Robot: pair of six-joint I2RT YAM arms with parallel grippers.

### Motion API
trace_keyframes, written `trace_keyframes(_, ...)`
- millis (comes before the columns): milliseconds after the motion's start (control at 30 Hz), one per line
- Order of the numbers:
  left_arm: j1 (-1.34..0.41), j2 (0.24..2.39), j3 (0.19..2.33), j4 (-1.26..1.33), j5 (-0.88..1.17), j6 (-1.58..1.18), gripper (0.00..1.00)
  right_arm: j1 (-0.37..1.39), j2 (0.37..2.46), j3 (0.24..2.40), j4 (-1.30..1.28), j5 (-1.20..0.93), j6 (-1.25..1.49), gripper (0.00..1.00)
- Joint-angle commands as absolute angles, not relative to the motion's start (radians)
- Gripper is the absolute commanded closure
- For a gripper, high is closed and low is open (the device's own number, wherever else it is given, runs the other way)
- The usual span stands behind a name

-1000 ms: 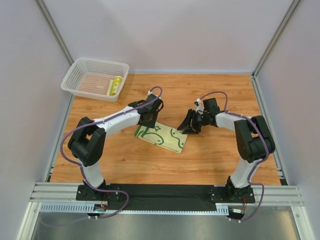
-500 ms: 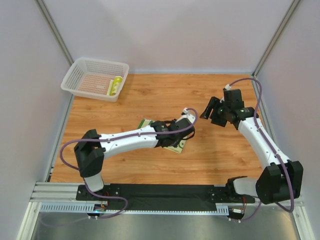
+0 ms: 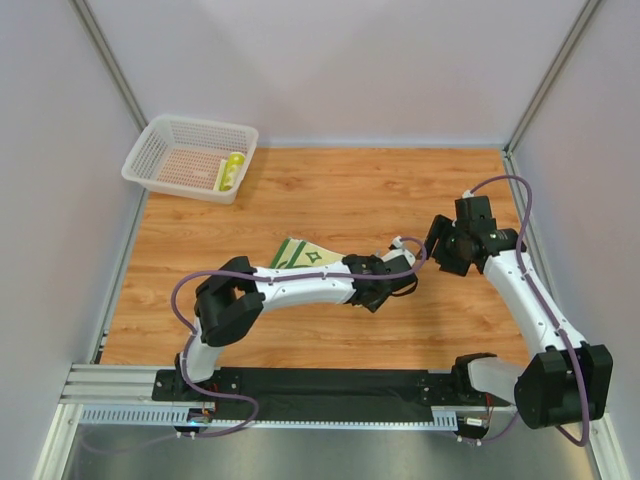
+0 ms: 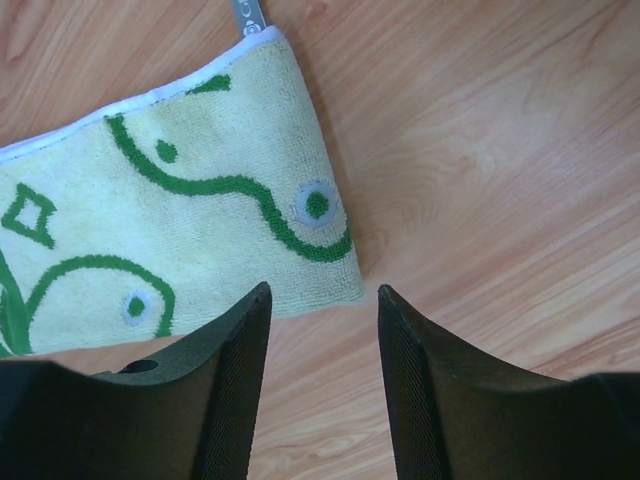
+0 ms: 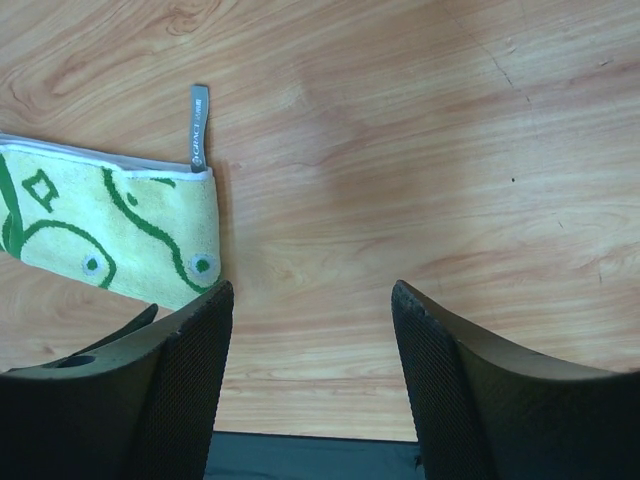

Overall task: Roll the towels
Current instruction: Roll the towel

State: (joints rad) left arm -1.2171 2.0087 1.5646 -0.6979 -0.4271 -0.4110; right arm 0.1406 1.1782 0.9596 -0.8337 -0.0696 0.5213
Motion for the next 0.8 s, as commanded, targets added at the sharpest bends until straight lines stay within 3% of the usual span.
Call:
trace_keyframes(0,-1.224,2.037,1.600,-0.707,-0.413,-0.433,0.47,0.137,1.167,0.954,-0.833,-0.055,0.505,0.34)
trace_keyframes(133,-1.226,2.074,1.586,-0.703,-0.416,-0.451,0.53,0.135,1.178,0.951,-0.827,-0.060,0.502,0.35)
trace_keyframes(567,-1.216,2.100,1.473,-0.620,-0.423,-0.497,0.55,0.135,1.184,0.936,-0.821,-0.066,0.500,0.37)
trace_keyframes(700,-1.198,2.079,1.407,-0.568,-0.400,-0.512,0.72,0.135,1.189,0.931,-0.815,-0.100,0.499,0.37)
trace_keyframes(767,-1.193,2.043,1.359,-0.529,-0.390,-0.517,0.88,0.137,1.192,0.920,-0.784,-0.188,0.495,0.36)
